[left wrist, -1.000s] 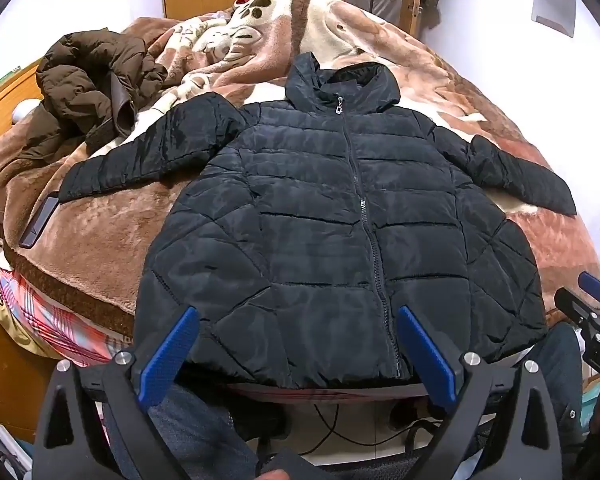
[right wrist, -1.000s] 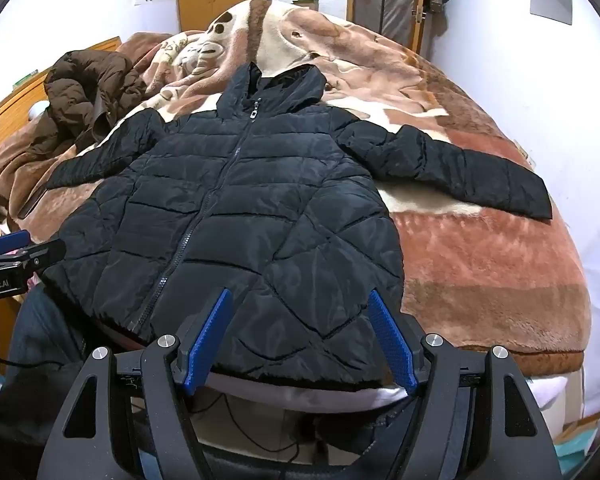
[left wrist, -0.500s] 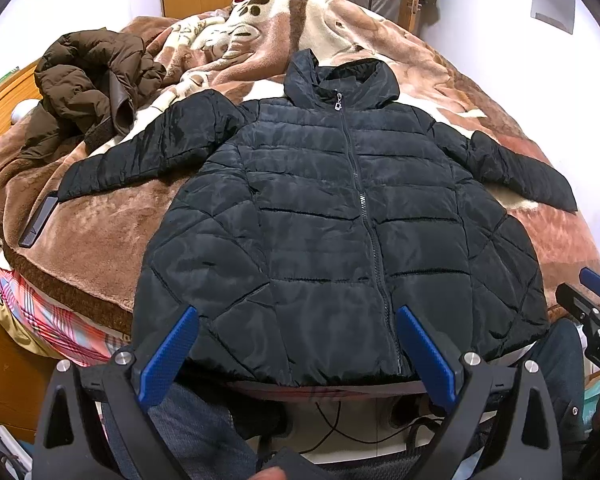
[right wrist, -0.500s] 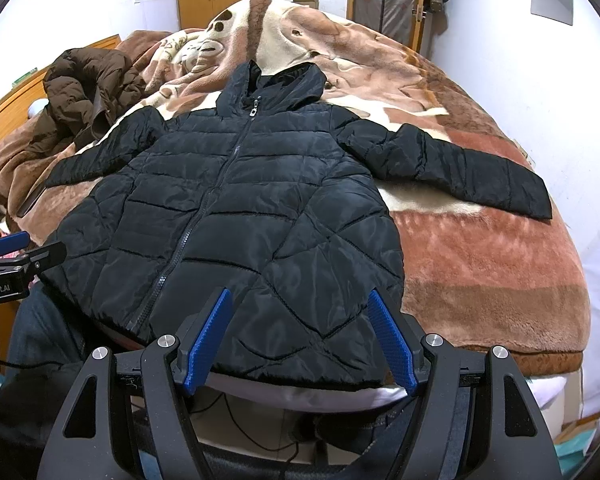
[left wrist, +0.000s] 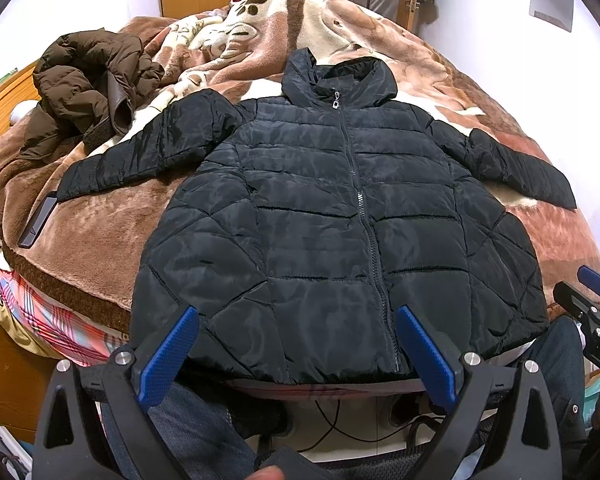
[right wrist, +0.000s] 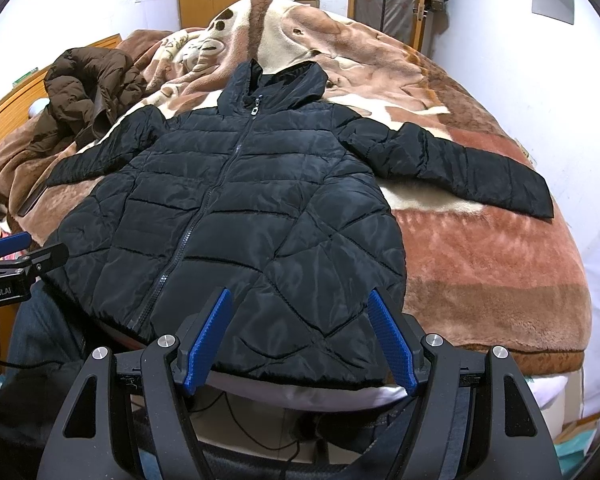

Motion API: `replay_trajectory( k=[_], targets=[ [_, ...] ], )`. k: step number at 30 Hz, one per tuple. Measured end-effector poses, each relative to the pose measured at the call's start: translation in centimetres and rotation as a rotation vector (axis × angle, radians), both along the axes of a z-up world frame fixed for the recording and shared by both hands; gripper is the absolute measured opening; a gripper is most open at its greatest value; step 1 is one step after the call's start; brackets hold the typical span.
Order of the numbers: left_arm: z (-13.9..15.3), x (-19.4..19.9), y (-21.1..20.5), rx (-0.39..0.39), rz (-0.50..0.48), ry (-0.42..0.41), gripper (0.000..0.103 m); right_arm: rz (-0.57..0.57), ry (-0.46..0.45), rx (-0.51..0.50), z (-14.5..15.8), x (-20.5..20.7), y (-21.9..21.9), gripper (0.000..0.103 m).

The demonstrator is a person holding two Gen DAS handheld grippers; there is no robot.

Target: Fold large clothes

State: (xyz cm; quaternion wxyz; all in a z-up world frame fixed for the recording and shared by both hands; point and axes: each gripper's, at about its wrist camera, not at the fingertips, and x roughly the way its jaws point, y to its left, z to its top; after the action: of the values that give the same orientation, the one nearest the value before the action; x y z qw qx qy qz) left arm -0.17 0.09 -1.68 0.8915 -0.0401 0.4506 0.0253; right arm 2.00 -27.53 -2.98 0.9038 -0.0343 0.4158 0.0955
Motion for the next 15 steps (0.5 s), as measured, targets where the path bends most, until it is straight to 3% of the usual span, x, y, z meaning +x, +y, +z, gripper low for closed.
replay_trajectory(
  k=[15],
  targets=[
    [0.1, 0.1, -0.8, 0.004, -0.003, 0.007, 0.100, 0.000, 0.003, 0.000, 0.0, 0.0, 0.0, 0.071]
  ],
)
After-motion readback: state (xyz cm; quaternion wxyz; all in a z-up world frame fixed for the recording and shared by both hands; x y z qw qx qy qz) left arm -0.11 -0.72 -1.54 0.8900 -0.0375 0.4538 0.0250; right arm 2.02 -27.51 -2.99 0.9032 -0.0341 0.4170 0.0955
